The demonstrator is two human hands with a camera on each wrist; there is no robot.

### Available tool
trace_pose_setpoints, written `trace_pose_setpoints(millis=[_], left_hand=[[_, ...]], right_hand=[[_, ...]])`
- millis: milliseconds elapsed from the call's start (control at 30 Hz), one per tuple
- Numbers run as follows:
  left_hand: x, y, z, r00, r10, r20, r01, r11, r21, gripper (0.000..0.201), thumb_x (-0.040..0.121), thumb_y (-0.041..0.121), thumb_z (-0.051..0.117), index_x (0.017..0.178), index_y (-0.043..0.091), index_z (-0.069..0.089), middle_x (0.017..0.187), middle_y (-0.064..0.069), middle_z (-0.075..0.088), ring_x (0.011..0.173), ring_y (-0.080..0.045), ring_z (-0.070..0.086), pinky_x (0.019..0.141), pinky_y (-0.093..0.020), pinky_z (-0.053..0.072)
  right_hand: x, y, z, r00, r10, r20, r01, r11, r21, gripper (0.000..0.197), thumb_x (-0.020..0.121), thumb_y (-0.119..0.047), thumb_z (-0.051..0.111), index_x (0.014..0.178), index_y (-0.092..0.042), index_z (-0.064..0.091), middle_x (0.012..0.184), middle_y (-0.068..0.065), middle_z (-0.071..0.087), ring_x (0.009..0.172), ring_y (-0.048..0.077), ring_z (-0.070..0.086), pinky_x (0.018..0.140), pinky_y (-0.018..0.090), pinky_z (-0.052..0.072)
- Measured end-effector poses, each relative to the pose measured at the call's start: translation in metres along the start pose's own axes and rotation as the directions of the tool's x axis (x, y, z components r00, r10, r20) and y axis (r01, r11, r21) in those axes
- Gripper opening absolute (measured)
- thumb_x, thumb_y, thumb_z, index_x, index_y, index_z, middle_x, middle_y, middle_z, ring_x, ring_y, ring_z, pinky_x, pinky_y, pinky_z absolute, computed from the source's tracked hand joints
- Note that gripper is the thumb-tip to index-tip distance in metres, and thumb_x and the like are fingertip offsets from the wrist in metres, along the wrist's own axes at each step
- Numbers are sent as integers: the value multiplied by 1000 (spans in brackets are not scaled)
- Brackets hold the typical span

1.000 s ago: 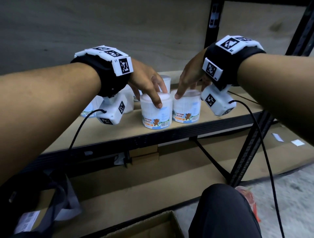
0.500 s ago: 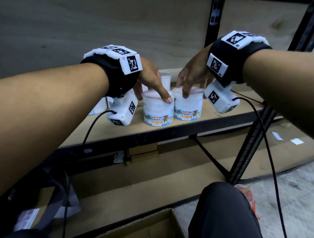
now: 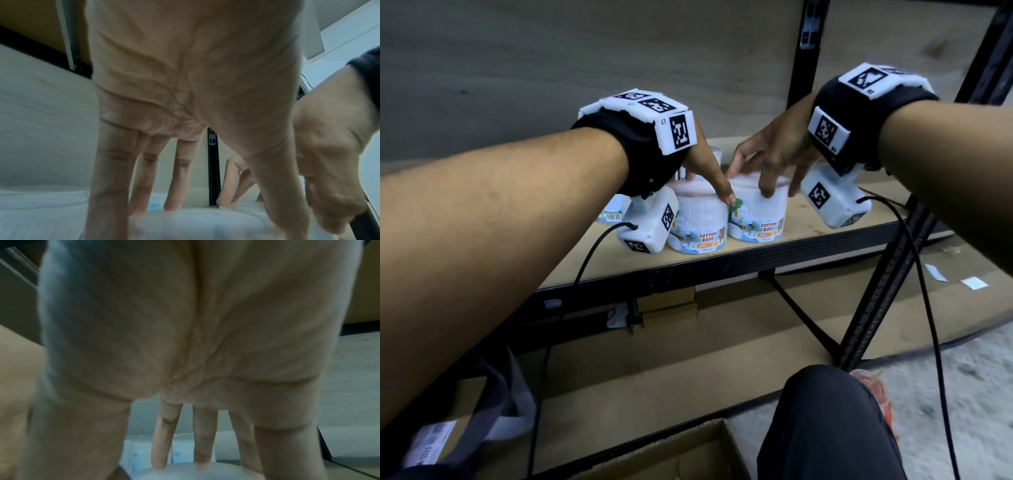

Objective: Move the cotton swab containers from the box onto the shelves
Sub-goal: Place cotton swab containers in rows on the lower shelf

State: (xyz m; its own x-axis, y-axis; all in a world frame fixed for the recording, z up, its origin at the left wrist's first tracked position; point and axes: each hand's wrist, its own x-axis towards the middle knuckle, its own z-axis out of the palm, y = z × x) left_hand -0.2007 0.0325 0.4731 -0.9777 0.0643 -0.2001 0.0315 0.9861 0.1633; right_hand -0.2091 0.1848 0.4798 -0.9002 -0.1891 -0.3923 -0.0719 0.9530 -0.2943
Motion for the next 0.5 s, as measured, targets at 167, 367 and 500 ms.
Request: trace_pose_setpoints(millis=[167, 367, 500], left_hand=[[1, -1, -1, 1000, 1, 22, -2, 1000, 19, 89, 70, 63, 74, 132, 2, 53, 120, -17, 59, 69, -23, 59, 75, -31, 51], [-4, -1, -2, 1000, 20, -22, -19, 999, 41, 78, 66, 61, 79, 116, 5, 60, 89, -9, 61, 63, -20, 61, 54, -26, 45], [-6, -2, 0, 999, 18, -37, -17, 1000, 25, 83, 63, 62, 80, 119, 4, 61, 95, -9, 63, 61, -19, 62, 57, -25, 48]], right_hand=[[1, 0, -1, 1000, -3, 6, 3, 1000, -6, 63, 80, 8, 68, 128, -30, 55, 145, 11, 50, 131, 34, 49, 69, 32, 58], [0, -1, 0, 1000, -2, 10, 2, 1000, 12, 64, 79, 8, 68, 129, -30, 55, 148, 15, 45, 132, 33, 48, 67, 30, 58], [-4, -3, 2, 1000, 8, 8, -9, 1000, 13, 65, 79, 7, 69, 129, -31, 53, 147, 12, 48, 131, 32, 49, 77, 36, 57]])
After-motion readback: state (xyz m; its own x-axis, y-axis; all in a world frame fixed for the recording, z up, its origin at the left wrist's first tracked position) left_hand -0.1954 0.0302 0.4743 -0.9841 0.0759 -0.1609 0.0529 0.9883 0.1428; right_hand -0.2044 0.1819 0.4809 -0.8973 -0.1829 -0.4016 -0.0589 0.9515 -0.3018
